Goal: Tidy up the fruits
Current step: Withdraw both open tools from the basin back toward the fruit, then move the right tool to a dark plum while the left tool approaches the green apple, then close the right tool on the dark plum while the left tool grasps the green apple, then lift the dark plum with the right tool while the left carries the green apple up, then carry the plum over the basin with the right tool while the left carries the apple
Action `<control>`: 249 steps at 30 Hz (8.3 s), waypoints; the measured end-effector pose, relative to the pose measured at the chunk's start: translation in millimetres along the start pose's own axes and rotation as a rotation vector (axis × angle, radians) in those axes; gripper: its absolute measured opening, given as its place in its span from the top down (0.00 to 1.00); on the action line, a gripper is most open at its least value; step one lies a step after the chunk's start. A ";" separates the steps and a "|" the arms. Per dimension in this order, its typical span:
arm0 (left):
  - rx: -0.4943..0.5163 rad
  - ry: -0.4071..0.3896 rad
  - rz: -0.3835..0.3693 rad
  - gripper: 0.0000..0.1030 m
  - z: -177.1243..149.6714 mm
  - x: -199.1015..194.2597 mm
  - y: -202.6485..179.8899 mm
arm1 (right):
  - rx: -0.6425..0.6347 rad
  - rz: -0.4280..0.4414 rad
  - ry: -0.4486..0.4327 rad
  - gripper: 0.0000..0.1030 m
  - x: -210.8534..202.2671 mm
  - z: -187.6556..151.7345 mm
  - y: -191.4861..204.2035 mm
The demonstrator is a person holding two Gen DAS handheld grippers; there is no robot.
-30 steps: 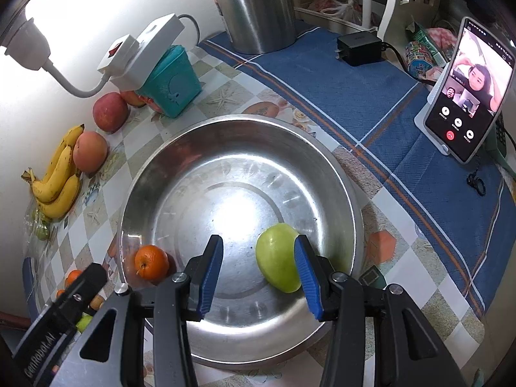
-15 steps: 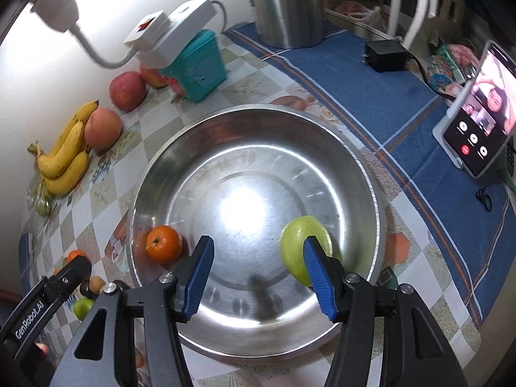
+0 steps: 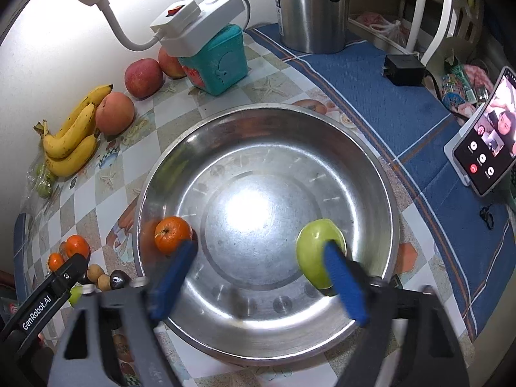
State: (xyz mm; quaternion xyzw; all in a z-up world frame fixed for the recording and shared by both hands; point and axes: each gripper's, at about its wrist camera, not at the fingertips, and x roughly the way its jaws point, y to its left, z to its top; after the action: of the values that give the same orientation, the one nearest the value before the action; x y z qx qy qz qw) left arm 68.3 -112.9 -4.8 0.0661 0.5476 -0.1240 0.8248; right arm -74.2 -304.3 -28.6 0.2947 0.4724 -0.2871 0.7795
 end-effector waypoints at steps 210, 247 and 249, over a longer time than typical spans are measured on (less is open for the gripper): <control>-0.119 0.085 -0.149 0.41 10.8 14.6 80.0 | -0.283 0.266 0.065 0.75 -5.3 -31.0 121.0; 0.342 0.071 -0.367 0.41 -32.5 -12.1 -100.5 | 0.104 0.153 -0.008 0.75 -2.4 12.1 -39.2; 0.358 0.067 -0.361 0.41 -34.2 -10.8 -103.8 | 0.100 0.159 -0.008 0.75 -2.2 11.9 -37.9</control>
State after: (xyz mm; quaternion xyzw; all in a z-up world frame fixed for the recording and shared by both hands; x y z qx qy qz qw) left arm 5.2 -202.8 -5.5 0.1164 0.5468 -0.3621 0.7459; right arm -95.8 -337.6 -29.2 0.3690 0.4295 -0.2486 0.7859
